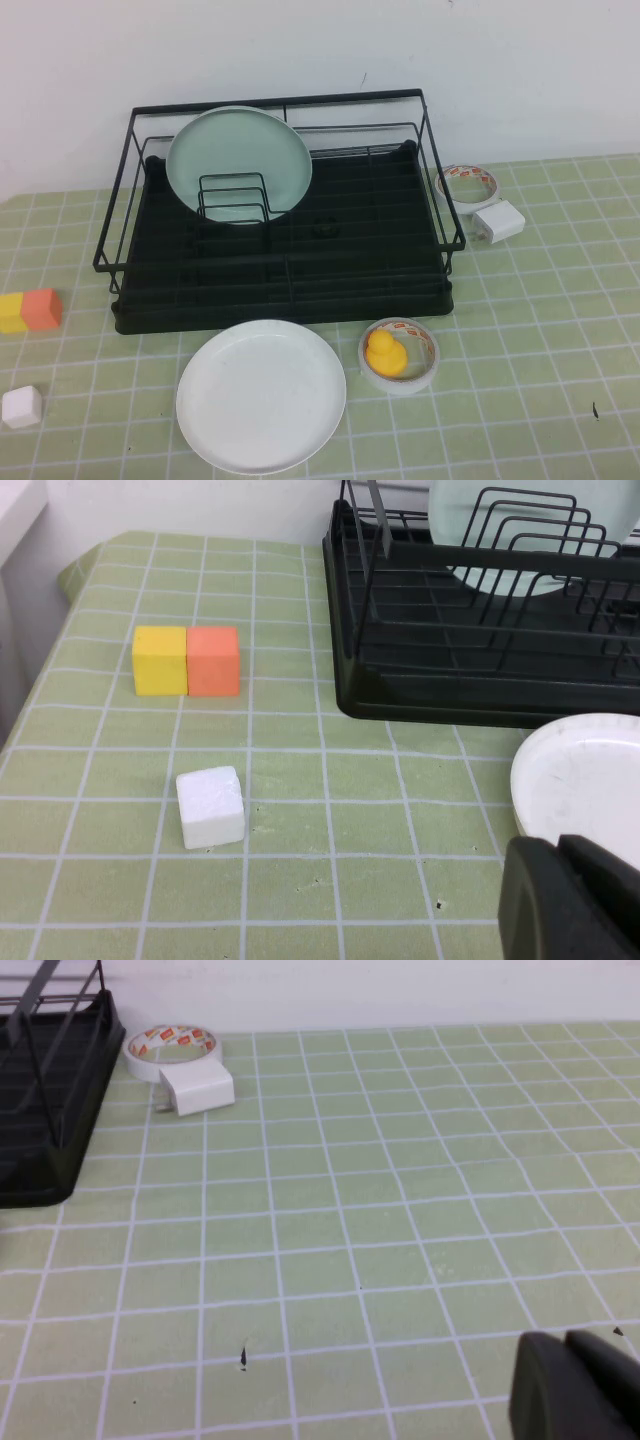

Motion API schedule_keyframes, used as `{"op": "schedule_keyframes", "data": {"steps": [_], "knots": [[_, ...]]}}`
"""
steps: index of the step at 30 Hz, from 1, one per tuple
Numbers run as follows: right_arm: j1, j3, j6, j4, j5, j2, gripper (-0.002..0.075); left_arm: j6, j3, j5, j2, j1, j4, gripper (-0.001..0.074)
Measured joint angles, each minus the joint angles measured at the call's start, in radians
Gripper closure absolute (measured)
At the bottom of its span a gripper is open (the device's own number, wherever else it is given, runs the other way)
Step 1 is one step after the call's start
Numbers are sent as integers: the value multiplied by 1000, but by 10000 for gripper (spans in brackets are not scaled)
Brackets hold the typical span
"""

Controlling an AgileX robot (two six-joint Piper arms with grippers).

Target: Place plate on rack

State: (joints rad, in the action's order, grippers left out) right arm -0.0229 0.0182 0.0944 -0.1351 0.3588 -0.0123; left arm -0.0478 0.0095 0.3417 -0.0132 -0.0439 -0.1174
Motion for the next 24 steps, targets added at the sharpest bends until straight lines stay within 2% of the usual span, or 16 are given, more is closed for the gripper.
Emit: {"op": "schedule_keyframes", "data": {"steps": [24], "knots": [[0,0,-29,-67,0,0,728,0,0,0,0,0,0,737]]}}
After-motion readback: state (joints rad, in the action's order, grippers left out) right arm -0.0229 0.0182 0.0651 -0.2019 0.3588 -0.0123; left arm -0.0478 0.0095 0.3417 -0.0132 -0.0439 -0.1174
